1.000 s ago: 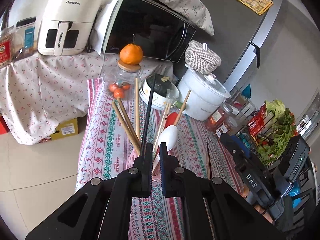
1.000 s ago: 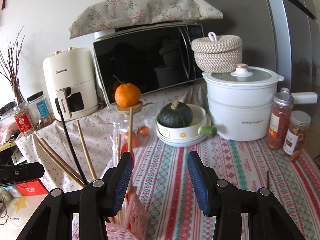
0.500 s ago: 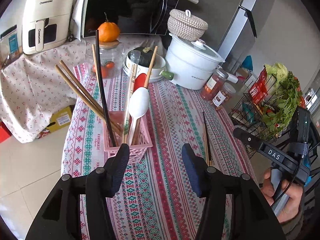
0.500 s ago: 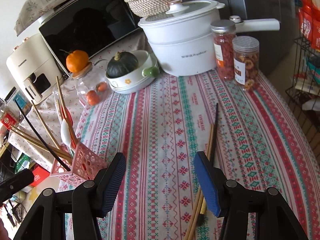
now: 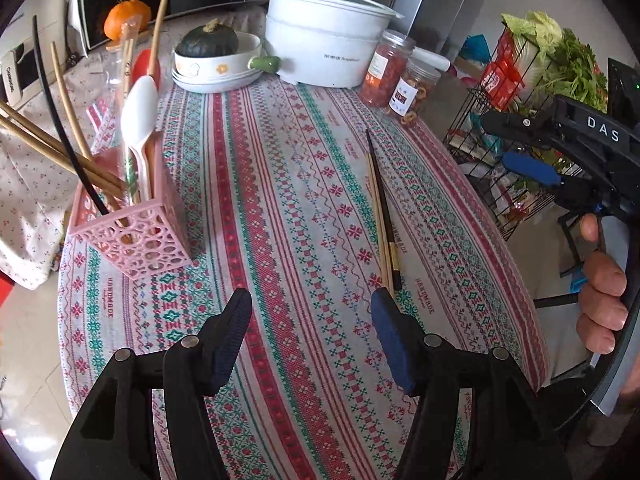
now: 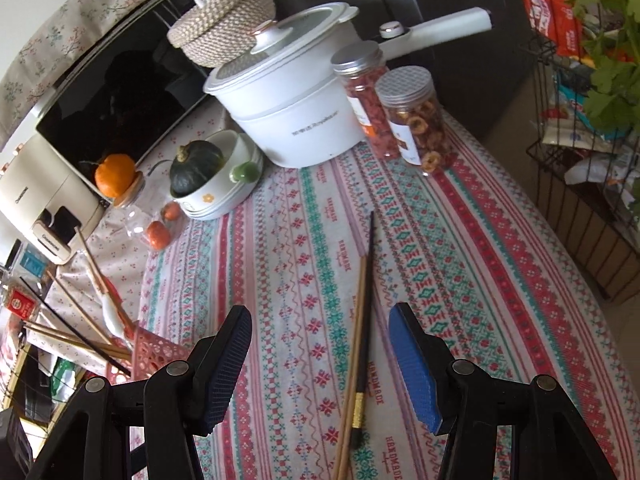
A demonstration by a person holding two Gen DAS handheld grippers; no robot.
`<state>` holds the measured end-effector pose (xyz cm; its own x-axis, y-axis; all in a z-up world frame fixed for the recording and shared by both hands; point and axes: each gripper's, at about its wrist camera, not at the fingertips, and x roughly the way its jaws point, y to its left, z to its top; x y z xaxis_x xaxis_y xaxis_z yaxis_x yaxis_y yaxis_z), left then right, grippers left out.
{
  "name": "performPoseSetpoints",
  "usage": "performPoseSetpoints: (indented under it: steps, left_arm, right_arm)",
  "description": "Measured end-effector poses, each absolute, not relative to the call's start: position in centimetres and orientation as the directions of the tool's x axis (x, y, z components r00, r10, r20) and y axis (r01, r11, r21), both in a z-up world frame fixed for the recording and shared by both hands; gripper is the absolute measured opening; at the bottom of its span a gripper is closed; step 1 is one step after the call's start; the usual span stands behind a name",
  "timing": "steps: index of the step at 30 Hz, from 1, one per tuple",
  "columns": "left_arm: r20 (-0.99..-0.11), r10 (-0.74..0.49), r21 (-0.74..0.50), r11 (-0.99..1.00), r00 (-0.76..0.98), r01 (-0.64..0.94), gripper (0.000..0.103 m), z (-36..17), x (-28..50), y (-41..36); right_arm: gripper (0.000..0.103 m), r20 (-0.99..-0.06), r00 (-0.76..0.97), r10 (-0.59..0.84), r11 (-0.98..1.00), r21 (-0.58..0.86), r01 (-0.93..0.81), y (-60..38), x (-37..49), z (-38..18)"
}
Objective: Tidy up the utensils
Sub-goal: 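Move both tools over the last bamboo and black chopsticks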
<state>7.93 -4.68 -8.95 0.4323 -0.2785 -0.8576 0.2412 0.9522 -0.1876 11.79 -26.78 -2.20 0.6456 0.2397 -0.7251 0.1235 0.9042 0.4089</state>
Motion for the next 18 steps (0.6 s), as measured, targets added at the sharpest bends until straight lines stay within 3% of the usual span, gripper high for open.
performPoseSetpoints:
  steps: [7, 9, 11, 14, 18]
  left_arm:
    - [-0.865, -0.335, -0.272, 0.939, 0.375, 0.211, 0.063, -11.4, 12.3, -8.7]
    - [-0.869, -0.355, -0.299, 0.932, 0.344, 0.206, 0.053, -12.4, 14.1, -10.1]
    - [-0.864, -0.389, -0.346, 0.92, 0.318, 0.184, 0.051, -13.5, 16.0, -11.0]
    - [-0.886, -0.345, -0.307, 0.937, 0.309, 0.165, 0.042, -14.9, 18.4, -12.5]
    - [-0.9, -0.324, -0.285, 0.943, 0.292, 0.171, 0.041, -15.9, 20.4, -13.8]
  right_arm:
    - [0.062, -0.781, 0.576, 0.241, 0.86, 0.447, 0.246, -29.7, 12.4, -4.6]
    - [0.062, -0.785, 0.568, 0.247, 0.853, 0.454, 0.257, -30.1, 12.5, -4.8]
    - [0.062, -0.78, 0.569, 0.261, 0.842, 0.472, 0.261, -30.6, 12.4, -4.9]
    - [0.062, -0.771, 0.571, 0.281, 0.821, 0.501, 0.273, -31.3, 12.3, -5.0]
    - [0.062, -0.764, 0.565, 0.312, 0.802, 0.531, 0.275, -31.6, 12.4, -5.2]
